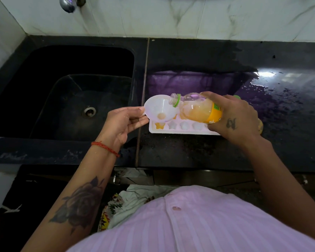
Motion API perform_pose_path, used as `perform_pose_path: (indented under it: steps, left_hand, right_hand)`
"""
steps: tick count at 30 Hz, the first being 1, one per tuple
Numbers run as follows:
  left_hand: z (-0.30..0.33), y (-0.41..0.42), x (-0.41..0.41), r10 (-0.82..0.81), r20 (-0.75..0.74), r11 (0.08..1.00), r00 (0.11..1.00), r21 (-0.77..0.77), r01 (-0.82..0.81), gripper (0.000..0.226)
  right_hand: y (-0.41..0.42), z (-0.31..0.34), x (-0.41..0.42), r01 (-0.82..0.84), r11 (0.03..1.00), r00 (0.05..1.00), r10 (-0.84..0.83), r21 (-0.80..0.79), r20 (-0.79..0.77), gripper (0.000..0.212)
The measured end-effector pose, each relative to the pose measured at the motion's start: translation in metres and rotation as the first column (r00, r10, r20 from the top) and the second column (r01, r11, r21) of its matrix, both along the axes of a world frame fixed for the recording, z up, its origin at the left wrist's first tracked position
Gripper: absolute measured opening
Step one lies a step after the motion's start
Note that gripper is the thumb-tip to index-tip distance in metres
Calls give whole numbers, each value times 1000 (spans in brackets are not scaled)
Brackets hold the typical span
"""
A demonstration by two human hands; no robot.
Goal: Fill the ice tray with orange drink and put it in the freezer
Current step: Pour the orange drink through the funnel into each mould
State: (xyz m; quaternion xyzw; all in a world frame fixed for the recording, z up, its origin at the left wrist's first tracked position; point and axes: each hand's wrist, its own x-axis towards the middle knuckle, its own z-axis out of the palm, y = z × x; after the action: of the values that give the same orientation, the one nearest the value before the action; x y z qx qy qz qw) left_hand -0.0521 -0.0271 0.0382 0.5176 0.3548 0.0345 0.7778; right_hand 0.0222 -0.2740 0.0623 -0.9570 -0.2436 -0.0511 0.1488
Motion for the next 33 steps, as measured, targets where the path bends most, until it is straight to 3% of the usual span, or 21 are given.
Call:
perform_pose_path:
  steps: [7,22,33]
  left_hand:
    - [1,-7,8,-72,12,997,997,0,72,6]
    - [3,-15,15,-94,-15,996,995,-3,94,4]
    - [1,-19,13,-76,-45,997,996,-2,76,3]
  right_hand:
    - [-11,4,-10,78,997,996,-77,-13,53,78]
    - [-15,5,-3,73,986,984,-46,-152,171,71]
    - [-16,6,0,43,991,993,-28,-127,117,74]
